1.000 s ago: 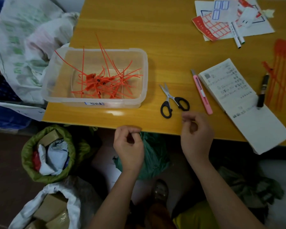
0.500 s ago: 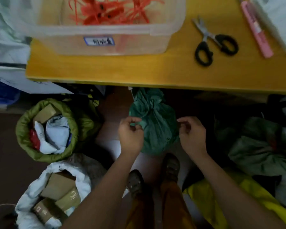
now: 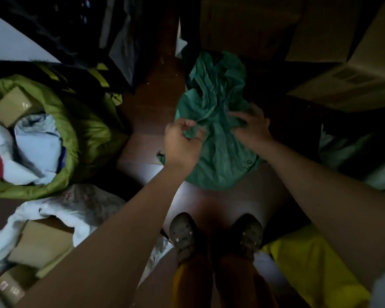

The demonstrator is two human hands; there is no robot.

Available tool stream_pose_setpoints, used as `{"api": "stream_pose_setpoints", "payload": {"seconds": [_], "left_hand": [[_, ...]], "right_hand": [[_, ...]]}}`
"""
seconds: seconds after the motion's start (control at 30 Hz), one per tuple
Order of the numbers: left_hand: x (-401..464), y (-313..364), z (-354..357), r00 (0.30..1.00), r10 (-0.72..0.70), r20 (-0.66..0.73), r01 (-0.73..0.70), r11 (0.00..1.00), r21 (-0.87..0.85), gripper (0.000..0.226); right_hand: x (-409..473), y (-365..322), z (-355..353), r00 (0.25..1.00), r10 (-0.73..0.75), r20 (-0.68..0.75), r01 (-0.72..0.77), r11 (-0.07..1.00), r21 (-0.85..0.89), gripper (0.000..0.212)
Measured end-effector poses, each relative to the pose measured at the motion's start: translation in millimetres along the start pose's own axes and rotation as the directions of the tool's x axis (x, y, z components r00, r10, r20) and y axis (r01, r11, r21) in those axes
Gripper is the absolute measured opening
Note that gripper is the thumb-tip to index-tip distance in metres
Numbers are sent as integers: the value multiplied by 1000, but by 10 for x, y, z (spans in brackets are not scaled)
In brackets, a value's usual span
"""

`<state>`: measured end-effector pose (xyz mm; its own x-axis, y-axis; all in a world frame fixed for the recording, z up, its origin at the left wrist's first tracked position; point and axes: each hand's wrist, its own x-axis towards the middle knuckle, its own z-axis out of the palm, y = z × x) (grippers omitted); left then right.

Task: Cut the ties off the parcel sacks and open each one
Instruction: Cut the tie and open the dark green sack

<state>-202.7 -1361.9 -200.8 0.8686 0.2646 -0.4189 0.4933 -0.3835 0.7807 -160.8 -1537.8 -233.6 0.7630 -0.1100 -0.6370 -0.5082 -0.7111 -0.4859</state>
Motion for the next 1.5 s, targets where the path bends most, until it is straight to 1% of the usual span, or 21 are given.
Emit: {"api": "stream_pose_setpoints", "payload": {"seconds": [0.1,0.23,0.33,0.43,0.5,0.67,0.77,0.87,0.93,0.97,1.0,1.03,1.1,1.17,1.2,1.23,1.3,1.37,1.4,1.47,1.5], "left_hand": [[-22,-130,-26,1000,19,0,-19,997,69,12],[-62,-150,-102,995,-98,-5,98,986,133,21],[-122,-15,-117,989,-146,23,140,978,152,55],[-162,154,-90,966,-227,126,227,974,19,98],[-159,262,-31,939,-278,203,294,955,-48,116],[-171,372,270,884,-351,309,376,926,-23,105],[-271,376,461,808,-370,459,404,915,27,102],[-438,376,660,755,-367,543,344,927,149,125],[-573,390,811,726,-405,556,332,914,232,132],[-626,381,884,730,-414,545,346,910,228,125],[-667,361,951,749,-411,520,369,910,189,105],[-690,334,996,778,-403,482,376,913,156,71],[-725,301,1024,777,-437,453,431,894,122,7],[-790,305,991,739,-494,457,532,845,52,19],[-812,305,961,725,-510,464,580,814,-12,21],[-843,296,920,711,-520,474,625,776,-85,22],[-893,260,824,683,-519,514,707,646,-288,23],[-939,194,746,670,-529,521,742,510,-436,24],[-971,173,721,673,-537,509,740,489,-462,24],[-1069,154,702,675,-549,493,737,527,-423,24],[-1135,152,713,675,-545,498,735,561,-382,25]], "right_hand": [[69,70,55,996,-14,83,10,999,45,54],[-233,163,54,990,-124,66,110,976,188,52],[-593,359,51,994,-106,9,100,963,251,49],[-880,695,80,996,-77,46,69,985,155,48],[-1043,932,114,992,-89,89,86,995,46,47],[-1300,1341,235,959,-193,208,234,953,-194,48],[-1383,1462,303,930,-252,267,325,903,-281,51],[-1428,1493,359,905,-323,276,397,874,-281,52],[-1454,1504,395,883,-354,307,433,866,-249,54],[-1477,1509,413,877,-357,320,440,866,-239,55],[-1505,1517,429,874,-354,333,441,866,-237,55],[-1535,1522,445,873,-348,342,438,868,-235,55],[-1590,1541,469,869,-336,364,429,877,-215,56],[-1626,1609,479,889,-284,360,340,935,-103,54],[-1634,1643,452,920,-205,333,223,975,-18,50],[-1627,1685,412,947,-84,309,70,996,56,45],[-1576,1750,295,954,183,239,-222,963,151,30],[-1495,1744,133,896,425,128,-440,816,375,14],[-1456,1687,18,847,524,94,-486,689,537,13],[-1370,1512,-221,778,606,167,-493,423,760,47],[-1313,1419,-324,791,569,225,-490,370,789,70]]}}
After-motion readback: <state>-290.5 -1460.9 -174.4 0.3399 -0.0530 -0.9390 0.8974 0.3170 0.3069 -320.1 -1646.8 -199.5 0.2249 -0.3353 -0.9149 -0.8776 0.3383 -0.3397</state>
